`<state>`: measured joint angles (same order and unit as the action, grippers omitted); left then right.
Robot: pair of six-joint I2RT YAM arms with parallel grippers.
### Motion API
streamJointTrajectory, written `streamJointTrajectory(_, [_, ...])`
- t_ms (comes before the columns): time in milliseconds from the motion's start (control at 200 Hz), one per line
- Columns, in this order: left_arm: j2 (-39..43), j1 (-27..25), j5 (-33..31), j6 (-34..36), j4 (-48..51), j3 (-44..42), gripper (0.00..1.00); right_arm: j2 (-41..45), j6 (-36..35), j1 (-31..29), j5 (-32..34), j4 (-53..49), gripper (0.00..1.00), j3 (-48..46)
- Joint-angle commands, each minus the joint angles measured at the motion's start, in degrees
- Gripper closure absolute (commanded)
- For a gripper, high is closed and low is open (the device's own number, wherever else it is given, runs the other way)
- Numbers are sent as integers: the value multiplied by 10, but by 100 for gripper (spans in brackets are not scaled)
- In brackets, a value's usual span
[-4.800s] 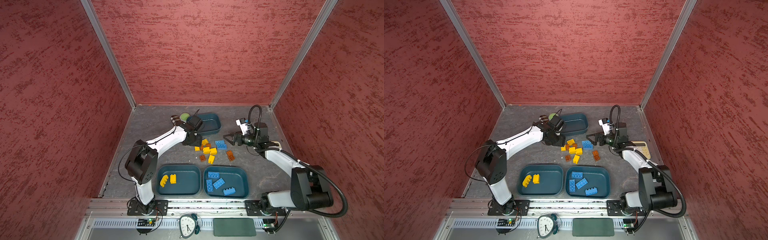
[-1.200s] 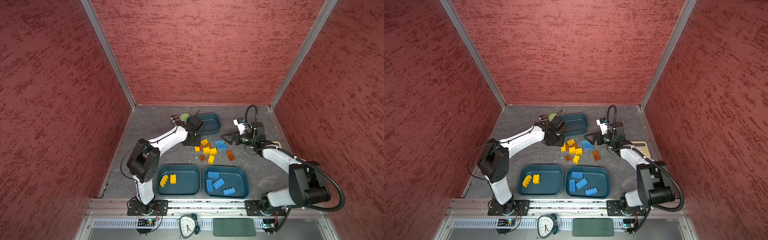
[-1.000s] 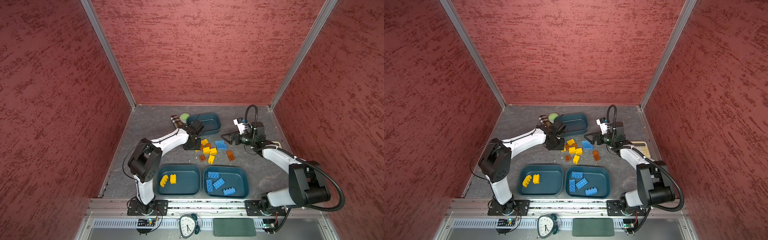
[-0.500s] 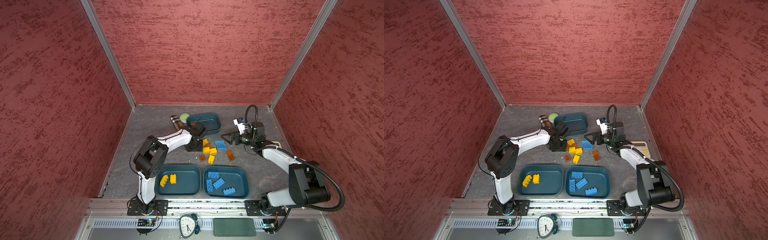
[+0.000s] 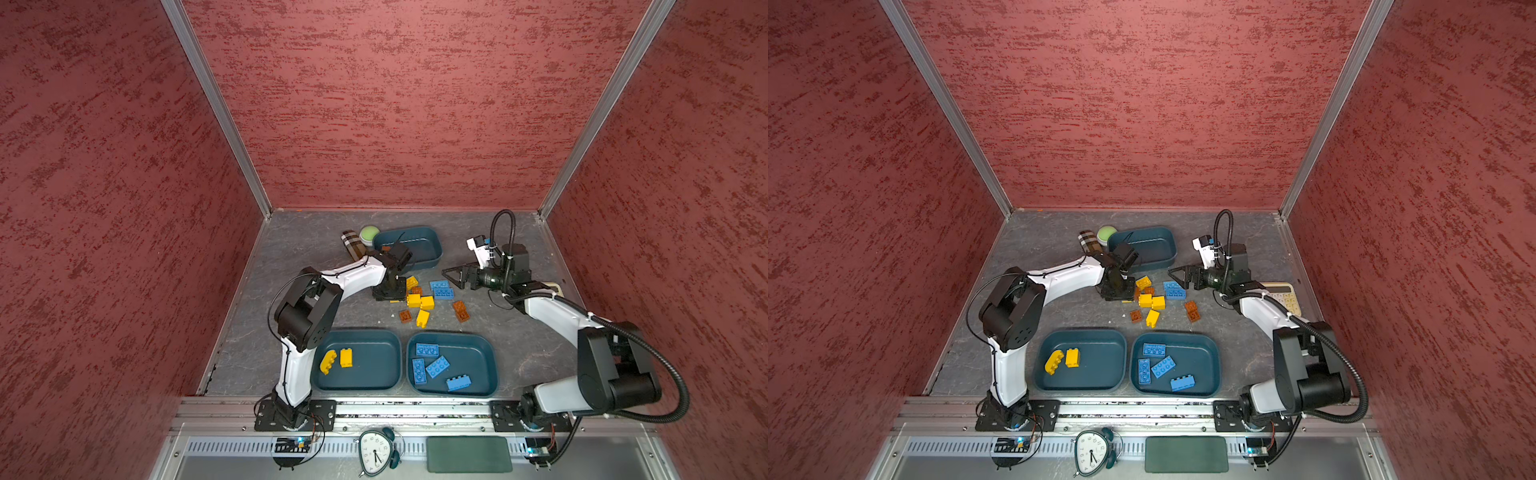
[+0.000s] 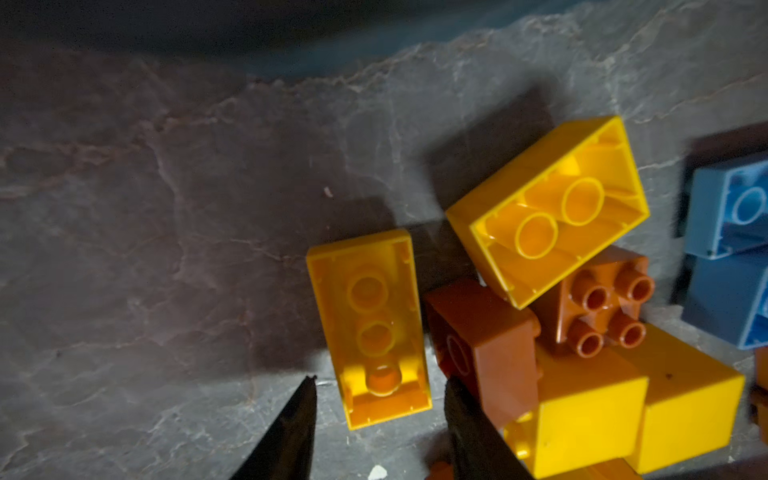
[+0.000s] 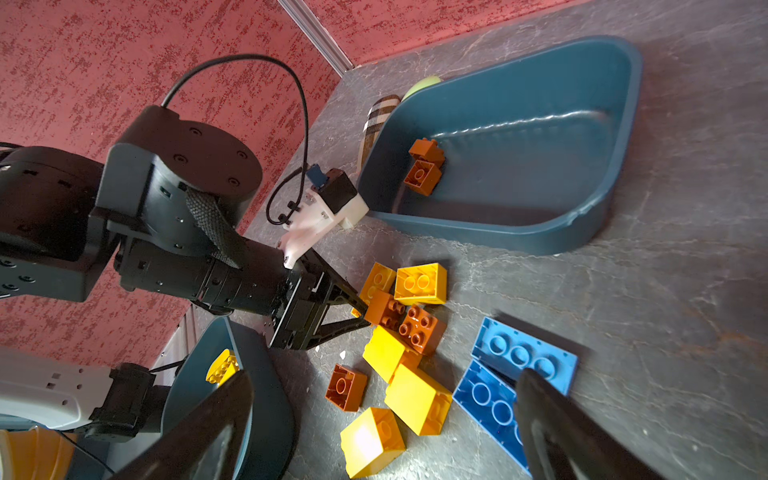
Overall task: Sort the legos into containers by color
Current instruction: 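Move the left gripper to the pile and grasp a long yellow brick, then carry the yellow brick into the yellow-brick bin and open the left gripper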
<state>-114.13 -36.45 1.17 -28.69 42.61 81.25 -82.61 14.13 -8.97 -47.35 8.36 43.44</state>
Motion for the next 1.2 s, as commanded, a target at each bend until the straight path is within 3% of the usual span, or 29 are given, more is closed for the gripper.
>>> streamJointTrajectory(0, [-13,4,-4,2,-11,16,49,-3,-2,-5,1,17,1,-3])
streamJointTrajectory(481, [-35,0,-50,18,29,28,50,-18,-6,-4,-1,17,1,1])
streamJointTrajectory(797, [-46,-11,-139,43,78,38,58,-18,-6,-4,2,18,1,1])
streamJointTrajectory(962, [-34,-11,-129,55,73,36,68,-18,-2,-4,1,21,1,-1])
streamJointTrajectory(1192, [45,-11,-108,61,93,19,68,-15,3,-4,0,26,1,-1])
